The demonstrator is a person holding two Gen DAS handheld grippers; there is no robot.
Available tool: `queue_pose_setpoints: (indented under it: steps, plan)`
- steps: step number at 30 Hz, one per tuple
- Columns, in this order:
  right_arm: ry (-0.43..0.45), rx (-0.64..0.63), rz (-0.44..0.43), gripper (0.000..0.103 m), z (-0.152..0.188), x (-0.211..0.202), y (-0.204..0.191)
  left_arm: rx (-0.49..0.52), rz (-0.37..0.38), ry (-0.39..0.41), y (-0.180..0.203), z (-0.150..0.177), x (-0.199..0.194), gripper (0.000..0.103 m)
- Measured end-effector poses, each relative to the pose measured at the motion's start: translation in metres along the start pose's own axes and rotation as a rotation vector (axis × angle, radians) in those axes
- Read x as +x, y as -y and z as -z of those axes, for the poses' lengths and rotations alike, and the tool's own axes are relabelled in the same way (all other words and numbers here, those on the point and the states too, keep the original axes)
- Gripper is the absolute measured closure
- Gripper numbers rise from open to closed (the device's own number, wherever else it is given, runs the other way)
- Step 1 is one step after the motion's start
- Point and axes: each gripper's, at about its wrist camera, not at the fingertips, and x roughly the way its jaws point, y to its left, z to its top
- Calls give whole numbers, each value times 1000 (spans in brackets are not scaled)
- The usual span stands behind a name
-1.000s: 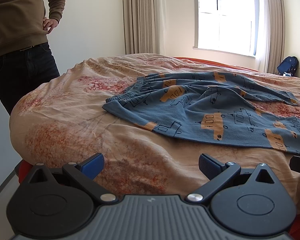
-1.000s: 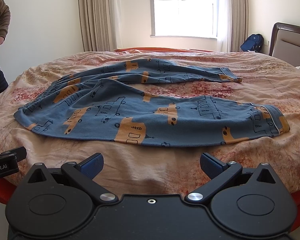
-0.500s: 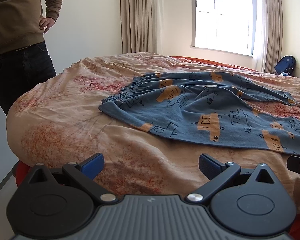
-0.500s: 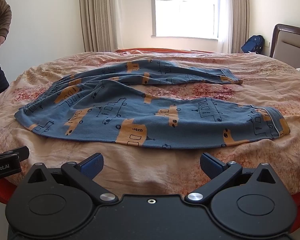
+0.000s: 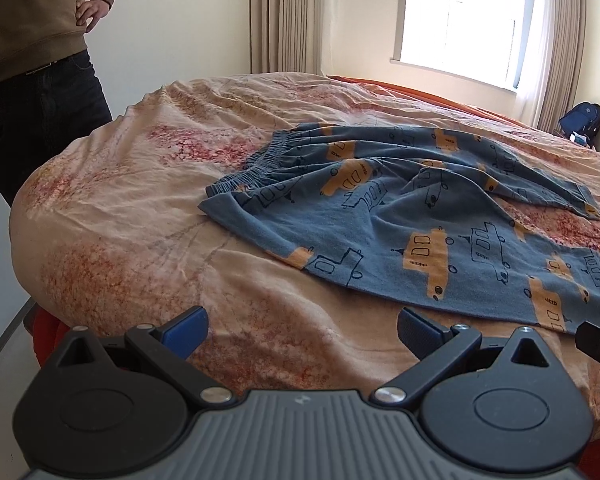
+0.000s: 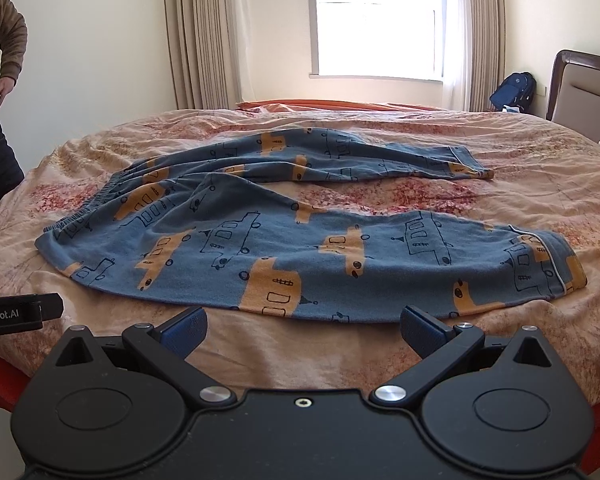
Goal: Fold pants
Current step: 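Move both open grippers down to the waistband of the blue pants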
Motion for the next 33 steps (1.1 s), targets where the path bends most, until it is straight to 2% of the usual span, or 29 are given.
queue_pose_setpoints:
  steps: [8, 25, 29, 31, 33]
  plan:
    - [-52, 14, -37, 0, -25, 15, 8, 18, 2, -14, 3, -29, 4, 0]
    - [-85, 37, -3, 0, -58, 48, 31, 104, 24, -48, 38, -69, 38, 0]
    - [-49, 17, -47, 0, -73, 61, 35, 131, 21, -38, 43, -88, 52, 0]
    - [4, -15, -102, 0, -81, 67, 37, 143, 26, -25, 43, -103, 64, 0]
    - [70, -84, -146, 0, -89, 72, 39, 180, 19, 22, 40, -119, 78, 0]
